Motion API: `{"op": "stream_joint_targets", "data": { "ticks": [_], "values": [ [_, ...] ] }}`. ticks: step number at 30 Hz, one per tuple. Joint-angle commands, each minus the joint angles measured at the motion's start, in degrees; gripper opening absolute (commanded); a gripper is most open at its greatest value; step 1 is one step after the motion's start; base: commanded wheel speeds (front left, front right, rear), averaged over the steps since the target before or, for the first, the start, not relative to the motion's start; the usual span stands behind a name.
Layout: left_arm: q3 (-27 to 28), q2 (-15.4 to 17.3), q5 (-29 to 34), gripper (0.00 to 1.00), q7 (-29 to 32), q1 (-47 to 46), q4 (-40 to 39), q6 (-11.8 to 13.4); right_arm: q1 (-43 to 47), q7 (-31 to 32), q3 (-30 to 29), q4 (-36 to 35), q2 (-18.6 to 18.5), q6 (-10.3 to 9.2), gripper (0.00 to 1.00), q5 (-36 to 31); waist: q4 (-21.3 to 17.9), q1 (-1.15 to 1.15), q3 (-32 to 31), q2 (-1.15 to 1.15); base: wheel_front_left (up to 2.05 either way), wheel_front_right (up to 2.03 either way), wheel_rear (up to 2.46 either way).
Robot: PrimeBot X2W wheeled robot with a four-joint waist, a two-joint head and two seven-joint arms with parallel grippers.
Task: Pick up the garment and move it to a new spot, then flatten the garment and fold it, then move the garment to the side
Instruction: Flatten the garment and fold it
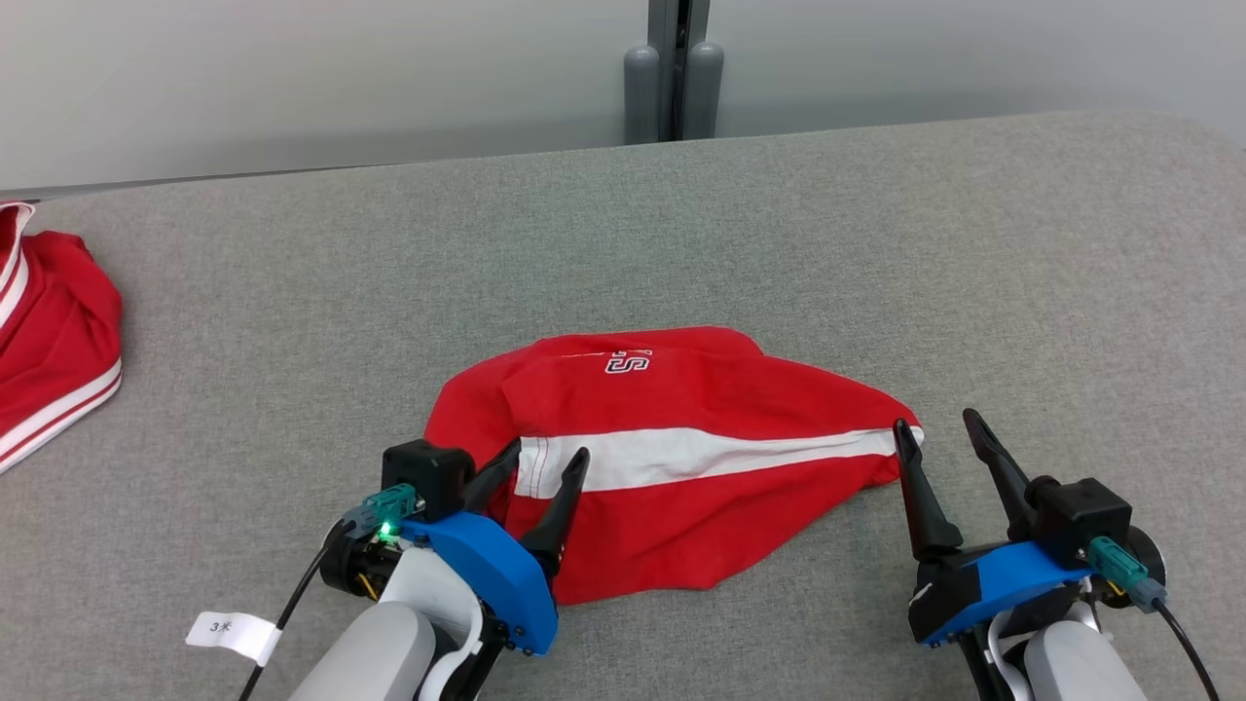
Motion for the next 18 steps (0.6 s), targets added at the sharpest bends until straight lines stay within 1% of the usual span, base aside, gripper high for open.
{"op": "stream_joint_targets", "data": {
  "ticks": [1, 6, 15, 18],
  "values": [
    [-0.55, 0.26, 0.35, 1.0, -0.44, 0.45, -0.82, -0.24, -0.27, -0.29, 0.1, 0.14, -0.03, 0.01, 1.0, 0.09, 0.09, 0.0, 0.0, 0.0, 0.0, 0.0, 0.0],
    [-1.24, 0.61, 0.22, 1.0, -0.25, 2.07, -3.73, 0.02, -0.1, -0.29, 0.06, 0.07, -0.03, 0.01, 1.0, 0.16, 0.38, 0.0, 0.0, 0.0, 0.0, 0.0, 0.0],
    [-1.75, 1.67, -0.12, 1.0, 0.75, 4.29, -5.98, 1.05, -0.55, -0.29, 0.28, -0.03, -0.03, 0.01, 1.0, 0.46, 0.55, 0.0, 0.31, 0.0, 0.0, 0.0, 0.0],
    [-1.33, 1.35, -0.34, 1.0, -0.27, 4.14, -6.75, 1.08, -0.68, -0.29, 0.3, -0.19, -0.03, 0.01, 1.0, 0.46, 0.51, 0.0, 0.38, 0.0, 0.0, 0.0, 0.0]
  ]
}}
